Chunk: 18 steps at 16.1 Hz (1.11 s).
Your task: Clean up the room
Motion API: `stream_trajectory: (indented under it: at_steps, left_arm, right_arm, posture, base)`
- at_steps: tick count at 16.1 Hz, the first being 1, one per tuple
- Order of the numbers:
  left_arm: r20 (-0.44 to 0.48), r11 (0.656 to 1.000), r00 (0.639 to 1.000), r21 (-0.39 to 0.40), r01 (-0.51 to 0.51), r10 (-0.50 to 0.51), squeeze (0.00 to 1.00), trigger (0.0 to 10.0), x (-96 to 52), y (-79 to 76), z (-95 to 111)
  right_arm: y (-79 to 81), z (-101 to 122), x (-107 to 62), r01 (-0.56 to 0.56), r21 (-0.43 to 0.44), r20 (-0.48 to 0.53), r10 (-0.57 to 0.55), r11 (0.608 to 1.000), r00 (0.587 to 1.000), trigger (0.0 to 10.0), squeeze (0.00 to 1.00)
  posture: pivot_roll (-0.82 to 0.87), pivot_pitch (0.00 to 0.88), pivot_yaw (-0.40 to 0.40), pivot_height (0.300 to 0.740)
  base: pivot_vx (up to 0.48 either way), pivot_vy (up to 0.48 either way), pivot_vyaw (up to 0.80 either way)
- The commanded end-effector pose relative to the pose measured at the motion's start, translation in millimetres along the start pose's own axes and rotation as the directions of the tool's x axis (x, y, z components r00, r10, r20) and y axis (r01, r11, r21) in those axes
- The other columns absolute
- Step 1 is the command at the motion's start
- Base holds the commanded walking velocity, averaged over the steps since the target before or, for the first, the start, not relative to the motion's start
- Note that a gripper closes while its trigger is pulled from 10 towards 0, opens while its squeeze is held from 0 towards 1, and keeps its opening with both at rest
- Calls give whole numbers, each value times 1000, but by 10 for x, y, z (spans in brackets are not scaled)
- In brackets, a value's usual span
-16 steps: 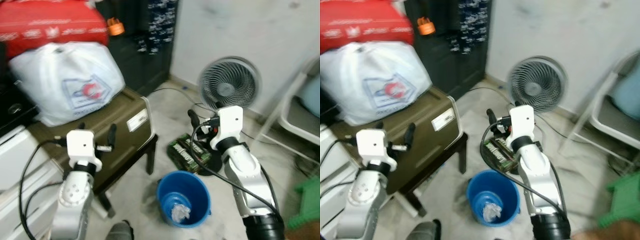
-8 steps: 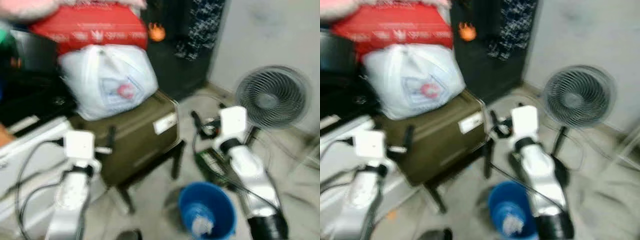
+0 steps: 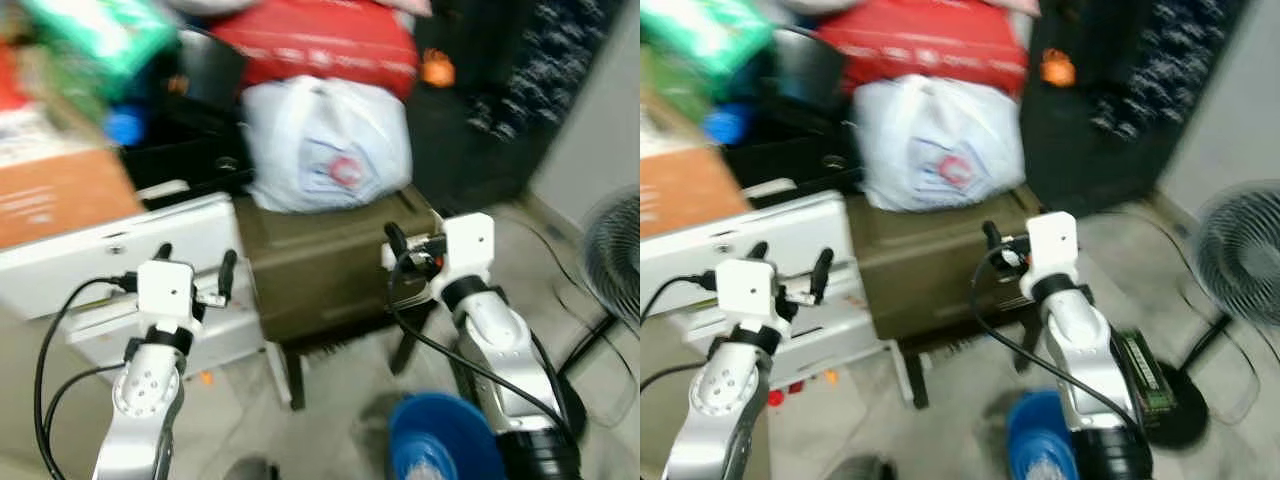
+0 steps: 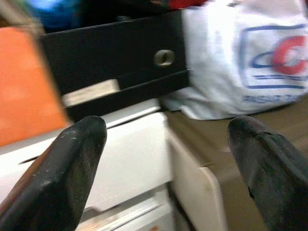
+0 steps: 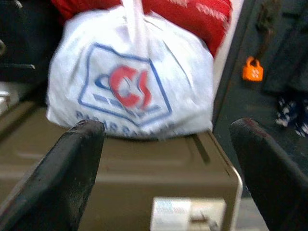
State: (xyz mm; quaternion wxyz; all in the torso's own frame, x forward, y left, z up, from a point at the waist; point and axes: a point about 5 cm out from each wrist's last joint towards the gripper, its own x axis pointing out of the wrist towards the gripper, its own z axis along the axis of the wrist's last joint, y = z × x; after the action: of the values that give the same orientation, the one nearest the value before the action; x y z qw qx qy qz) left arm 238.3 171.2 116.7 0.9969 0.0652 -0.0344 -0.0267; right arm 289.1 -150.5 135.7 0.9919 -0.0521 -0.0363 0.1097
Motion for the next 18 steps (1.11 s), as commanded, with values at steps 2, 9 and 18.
stream_trajectory:
  at_steps: [2,9,18]
  left_arm:
    - [-16,999,1000,23,-24,25,0,10000,-1,67,-9]
    - [-23,996,996,42,-81,82,0,10000,-3,129,-8]
    - [-13,994,995,46,-99,100,0,10000,47,133,12]
  right_arm:
    - [48,15,25,-8,1,8,8,1000,1000,10000,0]
    - [60,11,43,0,4,8,0,1000,1000,10000,0]
    - [76,82,138,-10,0,37,10,1000,999,10000,0]
  posture:
    - [-46,0,-19,740]
    - [-37,0,-18,740]
    - [-42,0,-24,740]
  base:
    - [0,0,800]
    - [0,0,800]
    - [0,0,800]
